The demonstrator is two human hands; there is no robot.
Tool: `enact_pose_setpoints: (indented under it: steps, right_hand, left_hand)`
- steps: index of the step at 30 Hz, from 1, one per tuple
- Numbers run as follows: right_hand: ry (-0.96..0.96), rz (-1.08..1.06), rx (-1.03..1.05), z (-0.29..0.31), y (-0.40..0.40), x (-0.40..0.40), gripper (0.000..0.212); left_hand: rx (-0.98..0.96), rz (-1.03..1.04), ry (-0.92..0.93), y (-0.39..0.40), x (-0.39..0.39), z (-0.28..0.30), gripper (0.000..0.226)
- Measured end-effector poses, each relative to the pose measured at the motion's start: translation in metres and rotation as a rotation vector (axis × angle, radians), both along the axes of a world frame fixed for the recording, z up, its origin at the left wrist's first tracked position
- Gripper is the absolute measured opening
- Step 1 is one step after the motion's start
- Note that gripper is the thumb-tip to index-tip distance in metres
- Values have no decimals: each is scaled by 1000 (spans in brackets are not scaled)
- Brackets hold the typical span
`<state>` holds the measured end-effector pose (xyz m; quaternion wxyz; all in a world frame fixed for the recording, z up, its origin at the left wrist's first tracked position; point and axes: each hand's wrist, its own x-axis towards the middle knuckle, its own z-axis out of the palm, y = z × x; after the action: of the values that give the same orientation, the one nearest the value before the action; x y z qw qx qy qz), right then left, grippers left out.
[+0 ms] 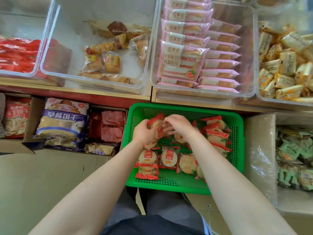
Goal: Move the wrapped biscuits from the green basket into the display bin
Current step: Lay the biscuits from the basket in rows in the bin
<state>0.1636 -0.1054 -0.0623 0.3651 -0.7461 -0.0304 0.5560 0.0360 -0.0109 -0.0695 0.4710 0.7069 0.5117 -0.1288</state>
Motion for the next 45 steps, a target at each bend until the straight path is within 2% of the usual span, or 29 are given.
enact_pose_setpoints:
  steps: [2,4,7,10,13,16,21,25,31,33,35,38,41,45]
  right_hand:
    - [-176,-16,-93,-12,-6,1,14]
    - [-266,9,-176,-20,-12,0,33]
    - [-219,100,-219,-28,-16,-5,60]
    - [-184,137,-247,-38,-17,-13,71]
    - [-183,89,-237,-45,-15,-18,69]
    - [-22,-98,-211,-51,-14,-22,69]
    - [155,-339,-178,-58,-17,-24,56]
    - [195,-265,-152,-58,-19,-29,51]
    - [80,-162,-166,-70,-10,-39,26]
    - [66,-164,-154,-74,-7,-38,17]
    - [71,-185,-140,-75,-2,-38,21]
    - [135,-235,-123,-76,4,-35,38]
    - [193,-239,-117,-71,9,-31,39]
    - [137,-149,-114,-68,13,-29,47]
  left_hand:
    - [-74,103,7,4,-3,-4,39]
    - [-117,158,4,5,-4,-5,41]
    - [-129,183,-31,4,-4,-5,40]
    - [-91,164,-29,2,-5,-4,45]
    - [-83,158,-25,0,-7,-7,47]
    - [-114,186,-16,0,-5,-10,46]
    - [-347,464,-49,2,-2,-17,40]
    - [-443,550,-43,3,-8,-33,40]
    - [-368,451,60,0,-15,-44,59]
    - [-354,419,71,-1,-14,-34,54]
    - [-346,396,74,-2,-13,-32,54]
    - [-336,380,62,-2,-12,-35,56]
    - [-338,360,62,-1,-14,-39,62]
    - [-347,344,46,2,-16,-38,63]
